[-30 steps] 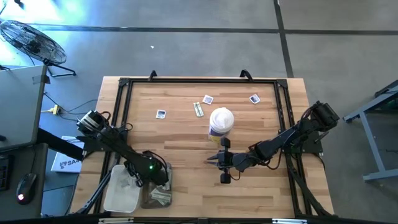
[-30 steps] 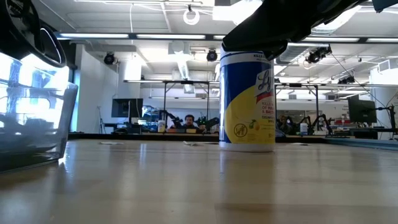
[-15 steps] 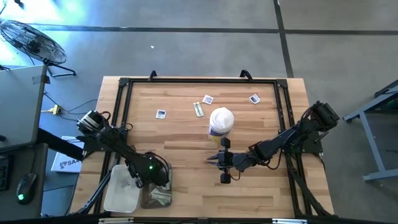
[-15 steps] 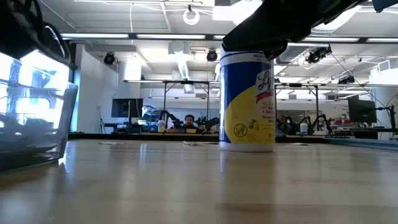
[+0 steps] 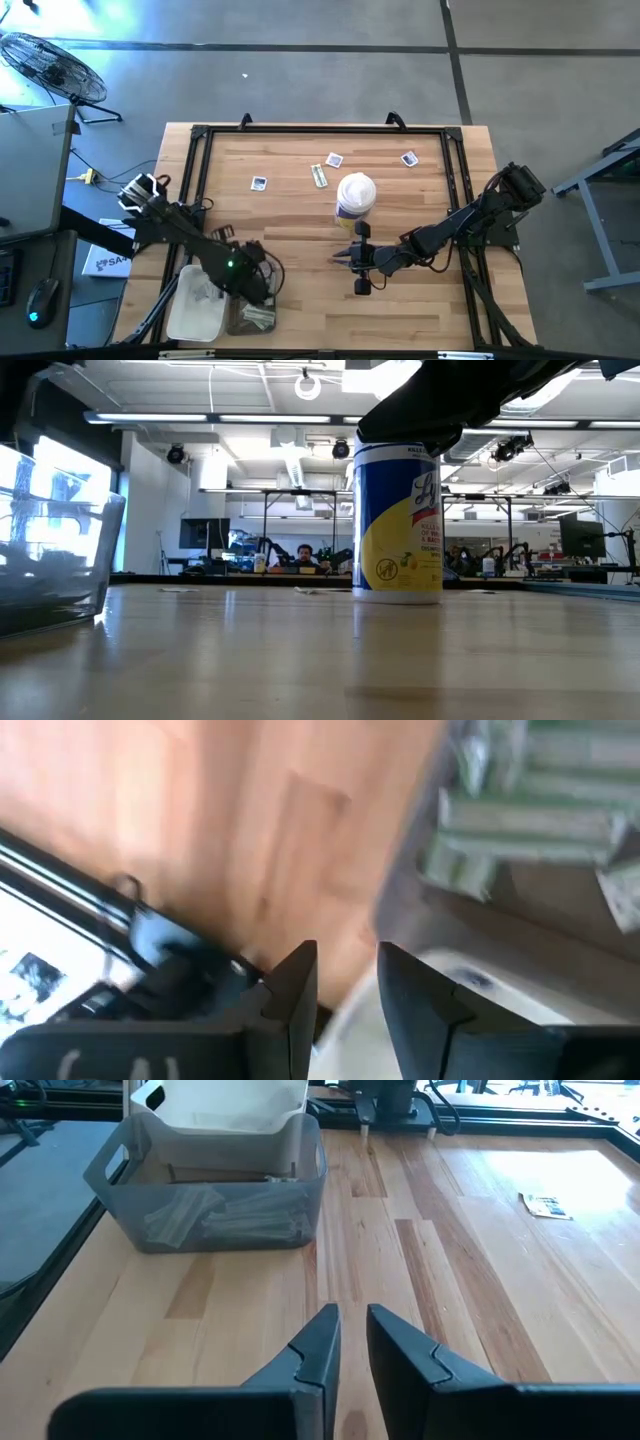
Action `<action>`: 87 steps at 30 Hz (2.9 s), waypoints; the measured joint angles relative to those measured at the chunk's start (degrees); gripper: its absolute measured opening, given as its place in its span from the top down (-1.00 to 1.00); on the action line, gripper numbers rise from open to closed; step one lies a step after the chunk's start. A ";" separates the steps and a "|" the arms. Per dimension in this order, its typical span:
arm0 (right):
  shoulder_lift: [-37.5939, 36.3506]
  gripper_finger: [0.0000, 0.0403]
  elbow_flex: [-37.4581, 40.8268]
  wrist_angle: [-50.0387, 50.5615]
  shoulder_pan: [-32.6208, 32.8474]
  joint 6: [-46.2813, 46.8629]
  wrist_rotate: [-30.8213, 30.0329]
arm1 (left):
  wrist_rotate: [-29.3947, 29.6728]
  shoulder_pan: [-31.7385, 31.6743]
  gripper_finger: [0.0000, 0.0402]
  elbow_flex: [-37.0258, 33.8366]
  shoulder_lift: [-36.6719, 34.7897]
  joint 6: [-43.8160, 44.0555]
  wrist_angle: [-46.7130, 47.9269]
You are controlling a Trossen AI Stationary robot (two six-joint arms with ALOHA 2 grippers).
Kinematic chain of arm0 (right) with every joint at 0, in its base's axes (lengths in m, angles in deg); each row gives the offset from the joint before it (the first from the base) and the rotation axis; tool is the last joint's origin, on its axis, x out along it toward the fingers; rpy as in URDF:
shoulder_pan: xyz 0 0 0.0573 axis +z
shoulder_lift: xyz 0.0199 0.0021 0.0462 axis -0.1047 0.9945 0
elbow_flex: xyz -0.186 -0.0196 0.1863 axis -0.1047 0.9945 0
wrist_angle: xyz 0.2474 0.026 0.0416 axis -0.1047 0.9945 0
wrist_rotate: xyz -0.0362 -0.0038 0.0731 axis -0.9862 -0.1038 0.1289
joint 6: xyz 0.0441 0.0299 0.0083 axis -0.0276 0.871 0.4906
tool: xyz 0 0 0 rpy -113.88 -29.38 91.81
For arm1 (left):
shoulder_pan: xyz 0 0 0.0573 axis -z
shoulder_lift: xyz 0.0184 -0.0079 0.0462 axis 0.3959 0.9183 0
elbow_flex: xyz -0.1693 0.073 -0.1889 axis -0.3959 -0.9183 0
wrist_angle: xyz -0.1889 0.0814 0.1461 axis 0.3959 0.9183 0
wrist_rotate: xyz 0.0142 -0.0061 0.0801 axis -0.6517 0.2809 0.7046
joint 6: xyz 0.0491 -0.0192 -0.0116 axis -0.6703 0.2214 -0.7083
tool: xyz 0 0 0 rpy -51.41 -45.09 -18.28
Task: Pick & Place First Aid Supplies
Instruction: Put the alcohol pad into the white bin
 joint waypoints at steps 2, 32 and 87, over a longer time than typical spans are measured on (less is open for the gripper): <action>0.00 0.77 0.00 0.00 0.00 0.00 0.12 | 3.92 -1.61 0.48 -0.36 -1.56 -0.14 -0.13; 0.00 0.77 0.00 0.00 0.04 1.03 1.73 | 7.29 -54.88 0.48 -32.46 -11.03 -28.00 -52.59; 0.00 0.76 0.00 0.01 0.04 0.63 1.49 | 11.41 -57.29 0.32 -47.72 -13.39 -22.15 -75.83</action>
